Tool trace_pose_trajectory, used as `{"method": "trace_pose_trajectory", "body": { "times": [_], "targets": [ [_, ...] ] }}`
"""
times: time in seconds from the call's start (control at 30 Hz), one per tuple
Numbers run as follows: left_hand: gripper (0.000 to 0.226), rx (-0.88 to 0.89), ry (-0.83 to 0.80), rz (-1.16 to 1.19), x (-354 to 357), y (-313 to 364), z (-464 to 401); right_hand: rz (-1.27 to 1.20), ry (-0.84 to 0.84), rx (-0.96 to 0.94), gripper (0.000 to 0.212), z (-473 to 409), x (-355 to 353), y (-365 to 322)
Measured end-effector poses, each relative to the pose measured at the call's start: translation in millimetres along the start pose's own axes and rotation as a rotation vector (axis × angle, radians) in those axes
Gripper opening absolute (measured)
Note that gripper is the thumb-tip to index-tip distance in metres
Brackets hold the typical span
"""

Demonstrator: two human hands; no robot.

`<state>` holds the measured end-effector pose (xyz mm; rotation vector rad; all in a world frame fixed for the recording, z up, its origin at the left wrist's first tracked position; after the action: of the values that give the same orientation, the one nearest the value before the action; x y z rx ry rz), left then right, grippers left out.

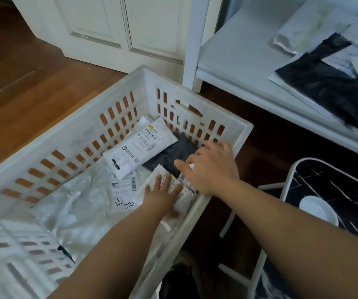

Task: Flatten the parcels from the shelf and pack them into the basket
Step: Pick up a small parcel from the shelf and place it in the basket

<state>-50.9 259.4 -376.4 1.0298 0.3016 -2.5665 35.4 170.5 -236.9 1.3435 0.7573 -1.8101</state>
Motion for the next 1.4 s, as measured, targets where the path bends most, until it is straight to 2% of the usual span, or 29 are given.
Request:
{"method": "trace_pose_trajectory", "body": {
  "times": [0.1,0.2,0.27,0.33,0.4,0.47,0.57,0.63,0.77,0.83,0.93,1.1,1.2,1.27,1.37,1.4],
  "targets": [
    [0.093,-0.015,0.018,0.016,-32,-2,7,-0.018,0.016,-0.017,0.065,2,-1,1],
    [0.088,-0.040,0.129,0.065,-77,-4,18,-0.192,0.036,-0.054,0.054,7,-8,7],
    [0.084,-0.044,0.215,0.183,-107,-1,29,-0.383,0.106,-0.032,0.051,17,-16,13],
    [0.073,-0.020,0.335,0.343,-137,5,48,-0.470,0.223,0.009,0.051,38,-27,24],
    [0.061,0.013,0.439,0.443,-164,14,71,-0.412,0.317,0.024,0.047,66,-36,39],
    [0.058,0.047,0.516,0.422,-185,24,91,-0.271,0.390,0.026,0.042,93,-42,59],
    [0.056,0.105,0.565,0.383,-207,52,111,-0.111,0.464,0.090,0.041,131,-52,101],
    [0.055,0.136,0.576,0.400,-217,73,122,-0.034,0.480,0.206,0.044,153,-63,129],
    [0.049,0.212,0.629,0.405,-238,124,139,0.090,0.361,0.463,0.043,196,-78,186],
    [0.047,0.248,0.635,0.428,-247,150,145,0.128,0.242,0.498,0.038,206,-80,207],
    [0.045,0.310,0.666,0.448,-253,186,151,0.146,0.127,0.490,0.041,206,-81,227],
    [0.041,0.362,0.704,0.544,-255,219,157,0.156,0.123,0.426,0.064,184,-85,241],
    [0.028,0.367,0.762,0.648,-258,224,163,0.218,0.251,0.400,0.061,183,-88,240],
    [0.021,0.350,0.672,0.823,-254,229,164,0.258,0.370,0.353,0.056,193,-84,231],
    [0.027,0.312,0.312,1.341,-234,242,169,0.267,0.522,0.273,0.048,220,-61,214],
    [0.028,0.286,0.205,1.449,-225,249,172,0.248,0.545,0.234,0.046,232,-49,208]
  ]
}}
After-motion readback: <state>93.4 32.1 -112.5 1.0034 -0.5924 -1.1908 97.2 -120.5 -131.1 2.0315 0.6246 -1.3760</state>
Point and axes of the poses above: each hand's wrist, its own z-axis away from the middle knuckle, its own x-axis out of the palm, y = z × x, the point moved 3 cm from there along -z, towards the middle knuckle, and after that the axes turned 12 degrees about -x, right-handed, at the moved point
